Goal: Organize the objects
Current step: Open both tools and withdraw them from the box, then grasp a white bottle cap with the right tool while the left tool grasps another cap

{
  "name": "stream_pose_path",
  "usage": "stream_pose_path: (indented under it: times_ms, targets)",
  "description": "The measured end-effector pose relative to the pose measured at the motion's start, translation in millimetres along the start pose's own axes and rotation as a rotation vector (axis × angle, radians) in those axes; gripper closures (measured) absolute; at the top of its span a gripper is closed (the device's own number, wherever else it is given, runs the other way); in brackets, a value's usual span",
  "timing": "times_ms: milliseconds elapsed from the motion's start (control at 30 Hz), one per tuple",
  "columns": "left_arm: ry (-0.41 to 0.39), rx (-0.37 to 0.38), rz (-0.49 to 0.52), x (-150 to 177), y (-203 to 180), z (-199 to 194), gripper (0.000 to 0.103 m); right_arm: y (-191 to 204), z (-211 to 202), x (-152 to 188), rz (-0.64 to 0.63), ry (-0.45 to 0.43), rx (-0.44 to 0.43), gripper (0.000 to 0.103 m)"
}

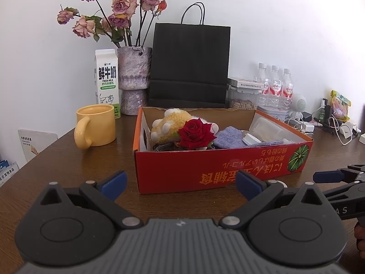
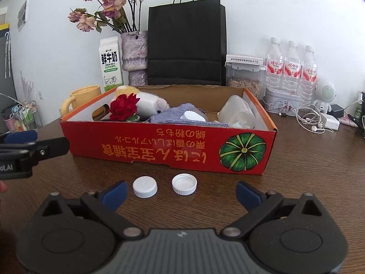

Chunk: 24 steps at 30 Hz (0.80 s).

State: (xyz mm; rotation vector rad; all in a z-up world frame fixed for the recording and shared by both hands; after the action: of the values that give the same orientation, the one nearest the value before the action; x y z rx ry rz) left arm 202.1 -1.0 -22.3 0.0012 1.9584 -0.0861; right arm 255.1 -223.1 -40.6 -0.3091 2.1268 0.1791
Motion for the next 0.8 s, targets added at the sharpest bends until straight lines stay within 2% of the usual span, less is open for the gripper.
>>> stream_pose_path:
  times_ms: [167,267,367,400,467,500,800]
  targets:
    - [0.002,0.006,0.0,0.3,-0.8,-0.5,0.0,-5.7,12.7,-3.1,0.037,0.031,0.023,0.026]
    - [0.013,0.007,-0.006,0.8,0.1,2.2,0.0,-6.2,22.5,-6.3,0.064,0.051,0.003,0.037]
    - [0.02,0.006,-0.008,1.3,0.6,3.6,0.0,0.8,34.3,-8.4,0.043,0.075,0.012,0.047]
    - [0.022,0.006,-0.008,1.4,0.7,4.2,0.0,2.8,37.9,-8.0,0.039,0.088,0.007,0.057]
    - [0.027,0.004,-0.007,1.7,0.8,5.3,0.0,6.8,38.7,-7.3,0.025,0.079,0.014,0.066]
    - [0.03,0.003,-0.007,1.9,0.9,5.9,0.0,6.2,37.9,-6.9,0.029,0.073,0.003,0.076]
    - [0.061,-0.002,-0.018,4.4,2.8,13.7,0.0,-0.4,15.8,-10.1,0.065,-0.033,-0.001,0.076]
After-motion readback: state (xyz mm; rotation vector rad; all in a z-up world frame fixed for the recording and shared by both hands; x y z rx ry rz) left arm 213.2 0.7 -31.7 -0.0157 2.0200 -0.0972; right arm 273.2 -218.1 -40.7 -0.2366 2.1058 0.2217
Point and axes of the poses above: each gripper's, at about its wrist camera, not at the fingertips, and z roughly the way its jaws point, y to its left, x to its underside, the point moved 1 cm from there along z, roughly the way its jaws point, and after that the axes turned 3 degrees about x, right-handed, at the moved point
